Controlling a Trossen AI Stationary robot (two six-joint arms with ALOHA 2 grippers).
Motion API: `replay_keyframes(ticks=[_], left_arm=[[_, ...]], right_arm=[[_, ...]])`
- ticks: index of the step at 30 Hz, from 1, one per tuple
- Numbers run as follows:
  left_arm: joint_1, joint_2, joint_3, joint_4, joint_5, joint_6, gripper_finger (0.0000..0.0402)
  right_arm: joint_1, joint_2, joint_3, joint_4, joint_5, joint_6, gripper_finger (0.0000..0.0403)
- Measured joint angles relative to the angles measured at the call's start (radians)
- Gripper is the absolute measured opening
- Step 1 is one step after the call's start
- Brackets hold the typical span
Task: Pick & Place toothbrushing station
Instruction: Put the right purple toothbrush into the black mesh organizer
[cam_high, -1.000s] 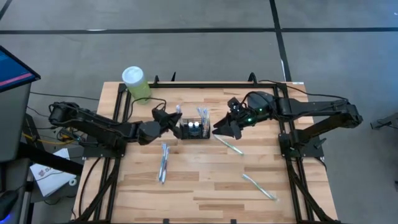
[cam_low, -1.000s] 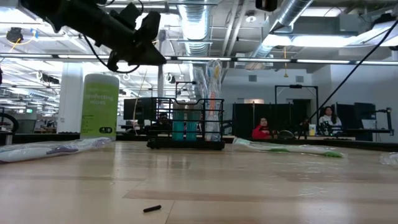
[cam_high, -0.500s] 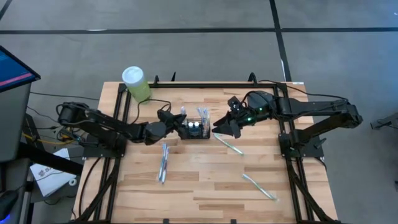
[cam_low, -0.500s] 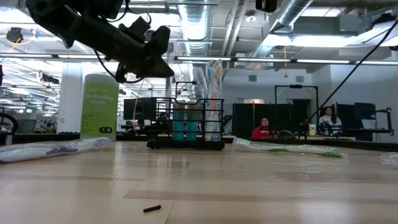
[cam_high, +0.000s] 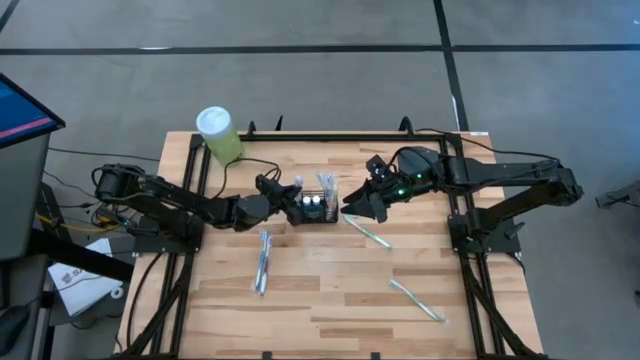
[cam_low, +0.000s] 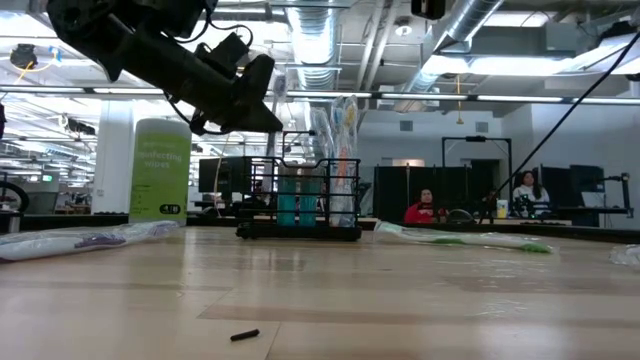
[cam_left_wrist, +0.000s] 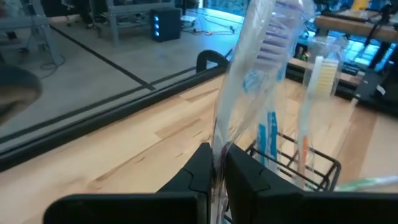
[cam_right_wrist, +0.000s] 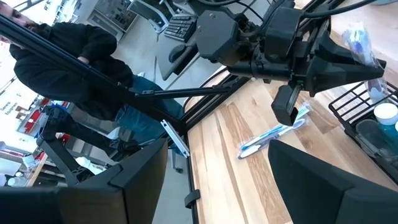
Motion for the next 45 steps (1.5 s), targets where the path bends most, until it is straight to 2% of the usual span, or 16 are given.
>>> replay_keyframes(ticks=[8, 13, 18, 38, 45], left_arm=[[0.007, 0.000, 0.000, -0.010, 0.018, -0.012, 0.0017], [0.004, 0.043, 0.001, -0.010, 0.052, -0.035, 0.0012], [-0.009, 0.084, 0.001, -0.005, 0.028, -0.077, 0.0013], [0.007, 0.084, 0.001, -0.014, -0.016, -0.053, 0.0013], [0.014, 0.102, 0.001, -0.018, -0.007, -0.057, 0.0034]], right_arm=[[-0.004, 0.007, 0.001, 0.003, 0.000, 0.000, 0.0270], [-0.008, 0.007, 0.001, 0.002, 0.000, -0.001, 0.0270], [-0.010, 0.008, 0.001, 0.002, 0.004, -0.008, 0.0270], [-0.010, 0.008, 0.001, 0.000, 0.004, -0.011, 0.0270], [-0.010, 0.008, 0.001, 0.000, 0.004, -0.024, 0.0270]])
